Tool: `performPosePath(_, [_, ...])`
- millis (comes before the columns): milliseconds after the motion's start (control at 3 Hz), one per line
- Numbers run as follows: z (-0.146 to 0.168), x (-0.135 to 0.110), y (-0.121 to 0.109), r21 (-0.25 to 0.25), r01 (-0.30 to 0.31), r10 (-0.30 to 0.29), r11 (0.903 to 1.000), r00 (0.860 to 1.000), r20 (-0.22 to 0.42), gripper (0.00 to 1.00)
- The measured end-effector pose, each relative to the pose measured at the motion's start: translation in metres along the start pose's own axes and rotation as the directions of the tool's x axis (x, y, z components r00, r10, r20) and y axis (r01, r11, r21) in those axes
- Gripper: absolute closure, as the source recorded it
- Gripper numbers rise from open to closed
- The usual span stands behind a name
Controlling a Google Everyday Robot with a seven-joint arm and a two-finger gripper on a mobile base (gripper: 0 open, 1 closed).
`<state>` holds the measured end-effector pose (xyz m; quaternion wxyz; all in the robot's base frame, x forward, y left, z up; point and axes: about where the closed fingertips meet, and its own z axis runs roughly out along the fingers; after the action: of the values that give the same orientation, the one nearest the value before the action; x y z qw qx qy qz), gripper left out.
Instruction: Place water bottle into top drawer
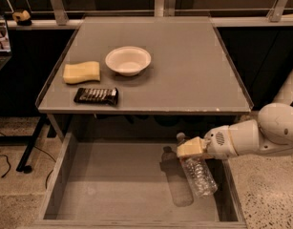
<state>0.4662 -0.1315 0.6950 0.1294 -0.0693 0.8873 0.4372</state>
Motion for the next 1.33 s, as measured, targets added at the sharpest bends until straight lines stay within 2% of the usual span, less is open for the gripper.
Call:
performPosePath(333, [0.018,0.005,-0.009,0.097,-0.023,0.026,0.9950,0.999,-0.025,1.00])
performPosePath(667, [0.034,0.009,-0.015,0.187,-0.031,0.041,0.9818,0.998,-0.051,1.00])
performPosePath(1000, [0.042,0.009,-0.020,0.200,-0.033,0.046,0.9793,0.997,-0.058,1.00])
performPosePath(1333, [0.043,0.009,-0.020,0.200,-0.033,0.045,0.9792,0.997,-0.058,0.81])
